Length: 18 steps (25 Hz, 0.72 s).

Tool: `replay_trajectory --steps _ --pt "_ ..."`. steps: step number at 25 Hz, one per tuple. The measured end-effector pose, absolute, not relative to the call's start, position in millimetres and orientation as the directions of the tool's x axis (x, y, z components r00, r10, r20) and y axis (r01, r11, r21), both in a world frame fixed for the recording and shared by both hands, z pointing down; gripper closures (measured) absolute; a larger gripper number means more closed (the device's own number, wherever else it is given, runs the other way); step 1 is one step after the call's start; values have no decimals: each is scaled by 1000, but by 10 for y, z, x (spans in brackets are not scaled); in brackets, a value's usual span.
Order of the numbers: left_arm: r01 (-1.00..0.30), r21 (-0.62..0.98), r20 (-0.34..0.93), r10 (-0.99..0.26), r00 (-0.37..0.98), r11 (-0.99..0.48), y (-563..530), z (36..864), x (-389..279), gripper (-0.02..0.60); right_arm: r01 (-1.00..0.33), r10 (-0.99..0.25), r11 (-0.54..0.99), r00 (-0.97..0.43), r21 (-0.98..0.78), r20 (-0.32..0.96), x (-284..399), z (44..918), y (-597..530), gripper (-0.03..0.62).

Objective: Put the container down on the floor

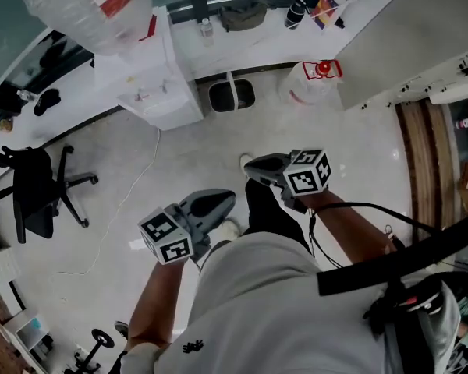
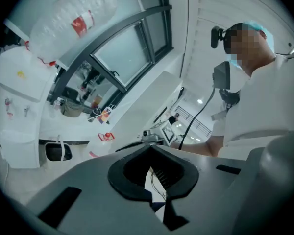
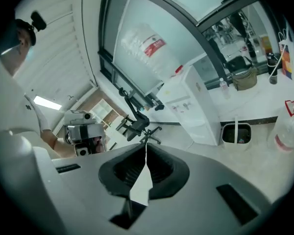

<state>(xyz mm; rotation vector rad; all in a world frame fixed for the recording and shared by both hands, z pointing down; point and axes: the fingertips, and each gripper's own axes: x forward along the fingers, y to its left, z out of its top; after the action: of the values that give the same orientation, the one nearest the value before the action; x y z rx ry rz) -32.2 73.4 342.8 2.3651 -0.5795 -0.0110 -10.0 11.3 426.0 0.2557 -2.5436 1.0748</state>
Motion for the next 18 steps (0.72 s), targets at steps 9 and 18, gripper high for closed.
replay_trajectory --steps 9,18 --pt "-425 576 130 -436 891 -698 1044 3005 -298 571 -259 -44 752 -937 -606 346 -240 3647 604 576" --pt "-466 510 144 -462 875 -723 1141 2871 -408 571 -222 -40 785 -950 -578 310 -379 3364 840 577"
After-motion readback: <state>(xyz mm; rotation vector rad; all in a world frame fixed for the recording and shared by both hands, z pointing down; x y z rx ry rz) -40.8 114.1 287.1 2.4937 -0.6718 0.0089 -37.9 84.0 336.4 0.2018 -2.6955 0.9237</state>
